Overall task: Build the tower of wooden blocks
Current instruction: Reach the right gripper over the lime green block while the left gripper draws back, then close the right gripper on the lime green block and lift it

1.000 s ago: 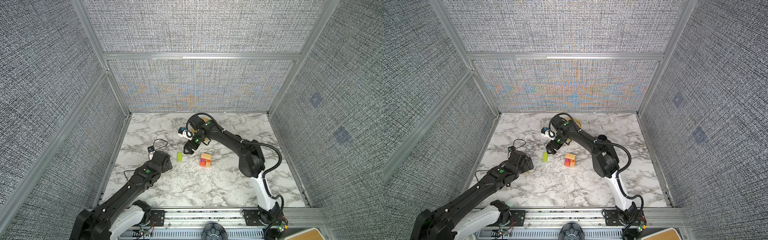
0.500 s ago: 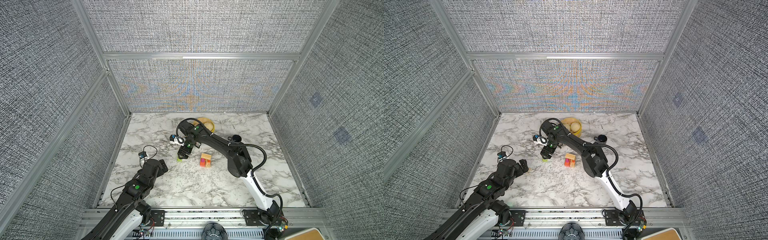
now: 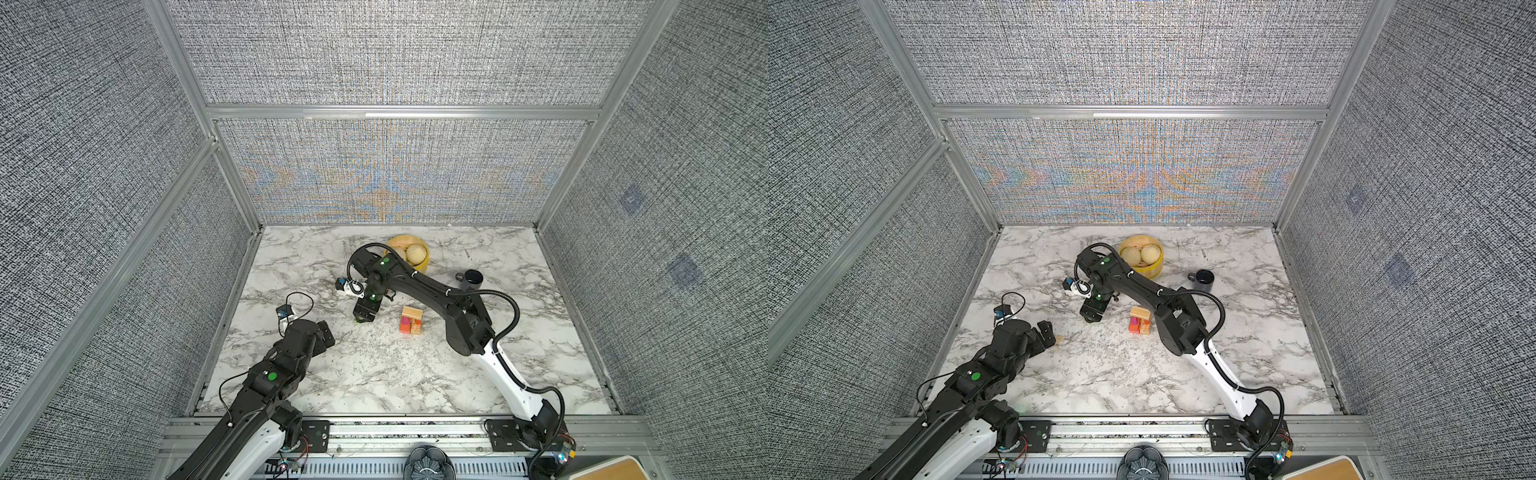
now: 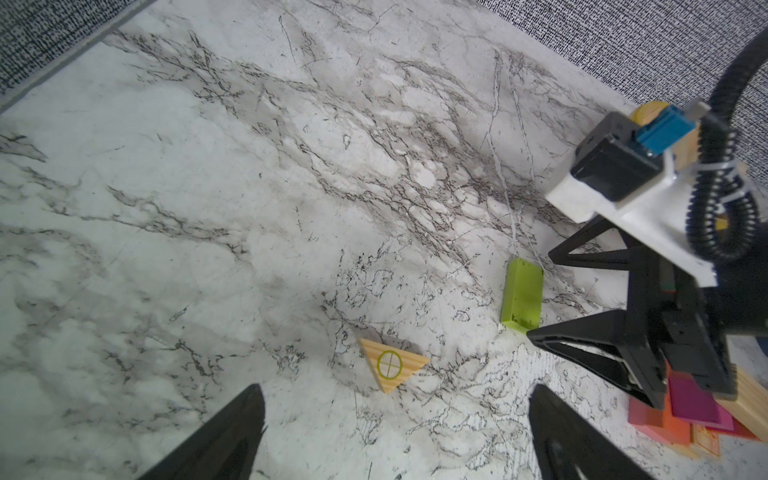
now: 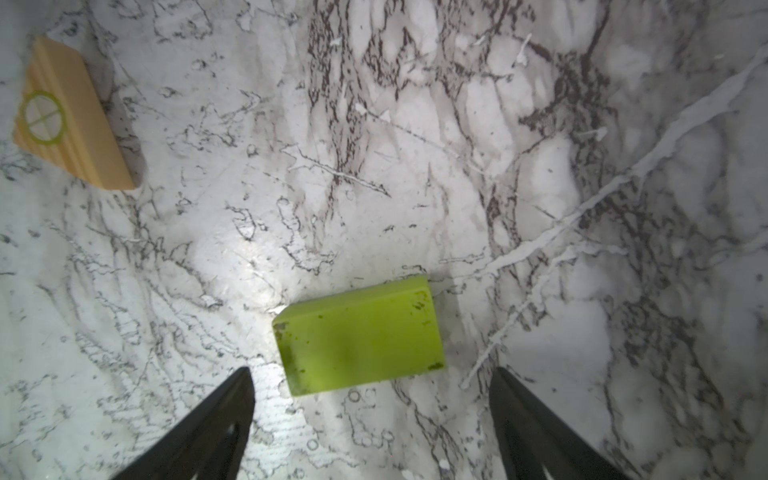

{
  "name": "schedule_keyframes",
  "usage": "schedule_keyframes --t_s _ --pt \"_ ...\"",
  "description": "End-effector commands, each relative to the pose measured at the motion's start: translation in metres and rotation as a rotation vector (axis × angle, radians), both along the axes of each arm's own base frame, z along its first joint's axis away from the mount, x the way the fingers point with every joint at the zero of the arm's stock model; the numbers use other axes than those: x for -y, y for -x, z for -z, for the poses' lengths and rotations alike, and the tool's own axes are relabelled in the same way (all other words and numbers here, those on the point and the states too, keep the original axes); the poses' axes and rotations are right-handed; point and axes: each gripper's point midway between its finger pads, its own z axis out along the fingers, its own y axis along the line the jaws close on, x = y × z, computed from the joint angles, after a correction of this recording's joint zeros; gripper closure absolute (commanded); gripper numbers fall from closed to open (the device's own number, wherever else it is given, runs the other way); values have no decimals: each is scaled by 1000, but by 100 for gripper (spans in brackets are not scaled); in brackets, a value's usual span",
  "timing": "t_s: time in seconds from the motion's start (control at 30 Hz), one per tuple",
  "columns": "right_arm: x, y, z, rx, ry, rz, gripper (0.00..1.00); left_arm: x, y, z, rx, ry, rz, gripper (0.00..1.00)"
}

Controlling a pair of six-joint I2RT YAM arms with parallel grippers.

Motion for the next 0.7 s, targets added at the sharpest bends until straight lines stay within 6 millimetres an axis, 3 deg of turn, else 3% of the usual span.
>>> schedule_keyframes --t_s 0.0,0.57,0.67 --pt "2 1 3 6 23 -13 10 0 -1 -1 -6 -17 9 1" --pt "-7 6 15 38 43 -50 10 2 -3 0 -12 -3 16 0" --pt "-9 7 15 42 43 -53 14 1 -2 -2 -11 -3 16 0"
